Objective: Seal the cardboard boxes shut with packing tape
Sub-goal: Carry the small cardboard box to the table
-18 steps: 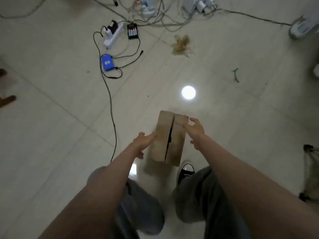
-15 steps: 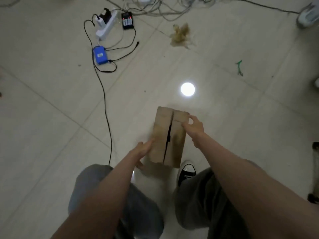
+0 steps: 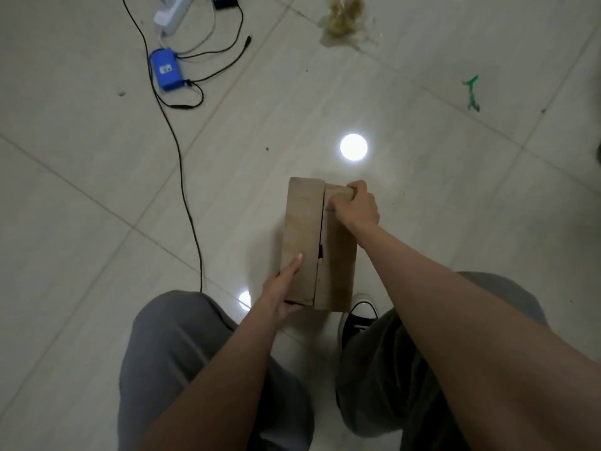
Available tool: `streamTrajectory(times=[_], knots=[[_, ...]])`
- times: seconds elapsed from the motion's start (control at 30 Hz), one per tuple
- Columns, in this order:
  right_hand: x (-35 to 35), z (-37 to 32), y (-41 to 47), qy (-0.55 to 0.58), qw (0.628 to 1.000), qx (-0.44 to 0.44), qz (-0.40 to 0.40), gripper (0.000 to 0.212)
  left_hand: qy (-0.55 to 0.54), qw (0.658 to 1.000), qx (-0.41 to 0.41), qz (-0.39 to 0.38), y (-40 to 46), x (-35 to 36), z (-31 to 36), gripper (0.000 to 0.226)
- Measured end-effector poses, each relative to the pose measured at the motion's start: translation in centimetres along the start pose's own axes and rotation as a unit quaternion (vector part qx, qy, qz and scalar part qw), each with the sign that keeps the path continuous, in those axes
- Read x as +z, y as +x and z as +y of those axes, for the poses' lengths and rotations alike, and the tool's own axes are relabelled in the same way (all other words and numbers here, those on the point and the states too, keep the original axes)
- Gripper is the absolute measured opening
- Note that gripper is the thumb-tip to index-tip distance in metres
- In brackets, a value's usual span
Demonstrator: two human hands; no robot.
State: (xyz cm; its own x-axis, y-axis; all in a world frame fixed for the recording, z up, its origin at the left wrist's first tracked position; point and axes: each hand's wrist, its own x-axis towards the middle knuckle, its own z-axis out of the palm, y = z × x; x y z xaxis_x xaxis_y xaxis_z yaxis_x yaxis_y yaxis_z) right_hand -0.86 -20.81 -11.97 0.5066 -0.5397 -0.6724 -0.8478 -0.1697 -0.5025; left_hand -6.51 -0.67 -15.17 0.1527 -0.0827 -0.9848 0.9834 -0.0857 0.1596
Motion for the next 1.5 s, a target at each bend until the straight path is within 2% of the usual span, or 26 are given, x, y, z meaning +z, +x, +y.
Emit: streamTrajectory(times=[0.13, 0.27, 0.4, 0.47, 0.6, 0.73, 0.87, 0.97, 1.13, 1.3, 1.43, 1.5], knots=[[-2.4, -2.9, -2.6, -0.008, 0.998, -0.041, 0.055, 0.041, 0.009, 0.999, 0.028, 0.017, -4.5, -0.1, 3.2, 0.111], [-6.3, -6.8, -6.3, 0.066, 0.992, -0.051, 0.089, 0.045, 0.036, 0.993, 0.094, 0.053, -11.1, -0.6, 7.0, 0.095], [-9.9, -11.7, -11.7, 0.080, 0.988, -0.071, 0.110, 0.047, 0.037, 0.990, 0.119, 0.068, -19.2, -1.4, 9.7, 0.082], [-11.5, -14.3, -14.5, 0.086, 0.987, -0.070, 0.113, 0.043, 0.041, 0.989, 0.121, 0.071, -23.2, -2.3, 10.6, 0.077], [-14.3, -19.0, -20.6, 0.098, 0.988, -0.067, 0.102, 0.041, 0.039, 0.988, 0.137, 0.065, -31.0, -4.3, 12.1, 0.081], [-17.1, -24.0, -27.0, 0.097, 0.989, -0.082, 0.079, 0.044, 0.015, 0.981, 0.177, 0.076, -39.3, -6.0, 13.7, 0.057], [-20.9, -30.2, -33.2, 0.095, 0.988, -0.094, 0.078, 0.030, -0.017, 0.968, 0.226, 0.107, -47.3, -7.7, 16.0, 0.082], [-23.7, -34.9, -38.2, 0.108, 0.984, -0.117, 0.084, 0.033, -0.026, 0.954, 0.273, 0.120, -53.5, -8.6, 18.5, 0.092], [-27.6, -43.0, -45.7, 0.170, 0.972, -0.128, 0.096, 0.052, -0.055, 0.932, 0.342, 0.104, -63.1, -10.6, 23.0, 0.076], [-30.7, -49.4, -50.5, 0.224, 0.958, -0.155, 0.093, 0.054, -0.093, 0.897, 0.419, 0.103, -70.5, -11.7, 27.2, 0.060], [-31.8, -54.0, -53.6, 0.240, 0.947, -0.203, 0.072, 0.041, -0.131, 0.887, 0.435, 0.083, -72.7, -12.7, 31.1, 0.083], [-32.0, -56.0, -53.8, 0.242, 0.944, -0.217, 0.050, 0.043, -0.165, 0.889, 0.423, 0.060, -70.6, -14.3, 34.3, 0.093]])
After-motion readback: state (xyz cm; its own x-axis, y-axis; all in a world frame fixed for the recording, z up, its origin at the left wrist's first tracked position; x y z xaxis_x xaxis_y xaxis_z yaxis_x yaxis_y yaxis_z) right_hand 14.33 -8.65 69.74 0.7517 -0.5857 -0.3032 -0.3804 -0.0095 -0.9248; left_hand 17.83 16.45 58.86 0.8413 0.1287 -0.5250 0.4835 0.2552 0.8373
